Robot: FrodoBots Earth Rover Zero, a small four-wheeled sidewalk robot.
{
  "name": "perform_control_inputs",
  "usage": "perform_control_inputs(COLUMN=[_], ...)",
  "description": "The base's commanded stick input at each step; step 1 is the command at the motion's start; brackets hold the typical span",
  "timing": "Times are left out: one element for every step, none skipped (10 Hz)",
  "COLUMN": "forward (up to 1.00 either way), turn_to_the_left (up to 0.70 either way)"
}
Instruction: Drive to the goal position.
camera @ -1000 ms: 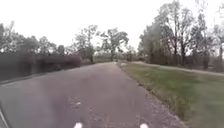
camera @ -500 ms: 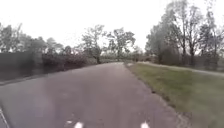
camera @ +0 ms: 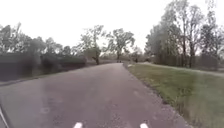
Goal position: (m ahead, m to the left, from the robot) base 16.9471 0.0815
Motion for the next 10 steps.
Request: perform_control_inputs(forward=[1.00, 1.00, 1.00, 1.00, 1.00, 1.00, 1.00, 1.00, 1.00, 1.00], turn_to_the_left=[0.00, 0.00, 0.00, 0.00, 0.00, 0.00, 0.00, 0.00, 0.00, 0.00])
